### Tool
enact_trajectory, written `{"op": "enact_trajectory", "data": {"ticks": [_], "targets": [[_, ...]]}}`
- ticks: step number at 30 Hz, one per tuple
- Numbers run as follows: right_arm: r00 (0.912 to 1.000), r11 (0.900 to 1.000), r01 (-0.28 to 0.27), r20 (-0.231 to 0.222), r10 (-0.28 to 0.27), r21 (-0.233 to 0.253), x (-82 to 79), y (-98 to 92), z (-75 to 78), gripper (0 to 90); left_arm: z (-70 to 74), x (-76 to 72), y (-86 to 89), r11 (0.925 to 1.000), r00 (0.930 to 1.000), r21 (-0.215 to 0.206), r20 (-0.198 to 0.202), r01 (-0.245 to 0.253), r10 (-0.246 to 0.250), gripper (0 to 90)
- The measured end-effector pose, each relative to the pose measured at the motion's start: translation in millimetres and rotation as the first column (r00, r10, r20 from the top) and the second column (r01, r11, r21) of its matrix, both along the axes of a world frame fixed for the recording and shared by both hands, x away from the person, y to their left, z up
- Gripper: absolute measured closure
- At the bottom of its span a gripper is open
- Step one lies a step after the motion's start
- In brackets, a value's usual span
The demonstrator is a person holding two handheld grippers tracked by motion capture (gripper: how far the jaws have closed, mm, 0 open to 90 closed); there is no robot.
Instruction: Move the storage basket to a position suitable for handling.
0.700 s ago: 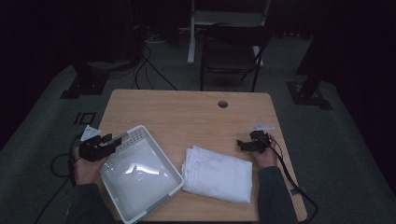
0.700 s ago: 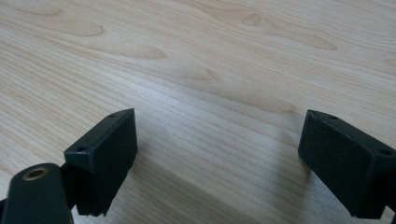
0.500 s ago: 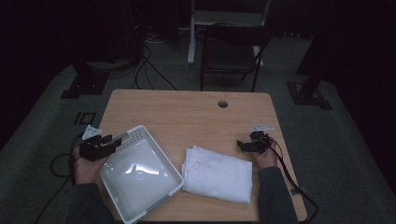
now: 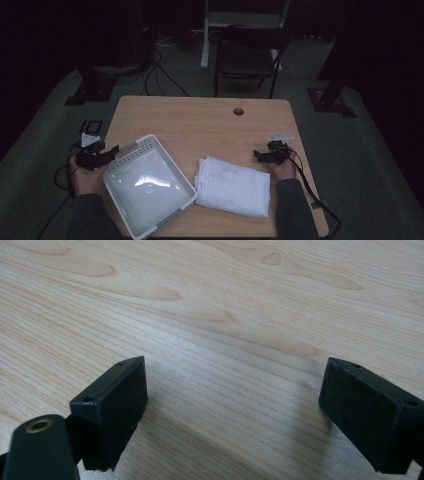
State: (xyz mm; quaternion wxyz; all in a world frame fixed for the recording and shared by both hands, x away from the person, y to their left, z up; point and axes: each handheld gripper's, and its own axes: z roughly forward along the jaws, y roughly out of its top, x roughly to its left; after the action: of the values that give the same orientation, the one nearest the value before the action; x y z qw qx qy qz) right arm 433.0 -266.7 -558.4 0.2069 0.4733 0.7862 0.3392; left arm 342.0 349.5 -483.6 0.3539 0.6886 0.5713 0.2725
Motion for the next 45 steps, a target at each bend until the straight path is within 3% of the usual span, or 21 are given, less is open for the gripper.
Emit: {"op": "enact_trajectory", "data": {"ticks": [3,8,9,11,18,25,30,33,36,41,45], "targets": [[1.0,1.0,0.001,0.0,-0.001,0.0,0.0,0.0,0.0,12.0,0.0,0.5,3.1,1.0,1.0,-0.006,0.0,0.002,-0.002,40.7],[1.0,1.0,0.003,0.0,-0.003,0.001,0.1,-0.1,0.0,12.1,-0.2,-0.8,3.5,0.996,0.9964,-0.039,-0.023,0.081,-0.081,44.7],[1.0,1.0,0.003,0.0,-0.003,0.001,0.1,-0.1,0.0,12.1,-1.8,-0.1,2.5,0.9951,0.9946,-0.029,-0.042,0.094,-0.095,44.8],[1.0,1.0,0.004,0.0,-0.004,0.001,0.1,-0.1,0.0,12.1,-4.7,0.6,2.0,0.9893,0.9888,-0.056,-0.058,0.134,-0.138,45.8],[1.0,1.0,0.008,0.0,-0.008,0.001,0.6,-0.4,0.0,12.1,-6.2,0.1,2.0,0.9852,0.9843,-0.06,-0.065,0.16,-0.164,61.0],[1.0,1.0,0.009,0.0,-0.009,0.001,0.7,-0.5,0.0,12.1,-7.3,-1.9,5.4,0.9799,0.9804,-0.079,-0.058,0.183,-0.188,62.4],[1.0,1.0,0.01,0.001,-0.01,0.001,0.7,-0.5,0.0,12.2,-7.3,-2.4,5.6,0.9733,0.974,-0.086,-0.06,0.213,-0.219,57.4],[0.9999,1.0,0.01,0.001,-0.01,0.001,0.8,-0.6,0.0,12.1,-7.3,-2.4,4.8,0.975,0.9752,-0.079,-0.061,0.208,-0.213,57.0],[0.9999,1.0,0.01,0.001,-0.01,0.001,0.8,-0.6,0.0,12.1,-7.1,-3.1,3.3,0.9803,0.9784,-0.039,-0.066,0.193,-0.196,61.2],[0.9999,1.0,0.01,0.001,-0.01,0.001,0.8,-0.6,0.0,12.2,-5.9,-4.2,8.0,0.9795,0.9777,-0.057,-0.073,0.193,-0.197,64.9],[0.9999,1.0,0.011,0.001,-0.011,0.001,0.8,-0.6,0.0,12.1,-6.1,-6.8,15.5,0.986,0.9848,-0.055,-0.067,0.157,-0.161,66.5]]}}
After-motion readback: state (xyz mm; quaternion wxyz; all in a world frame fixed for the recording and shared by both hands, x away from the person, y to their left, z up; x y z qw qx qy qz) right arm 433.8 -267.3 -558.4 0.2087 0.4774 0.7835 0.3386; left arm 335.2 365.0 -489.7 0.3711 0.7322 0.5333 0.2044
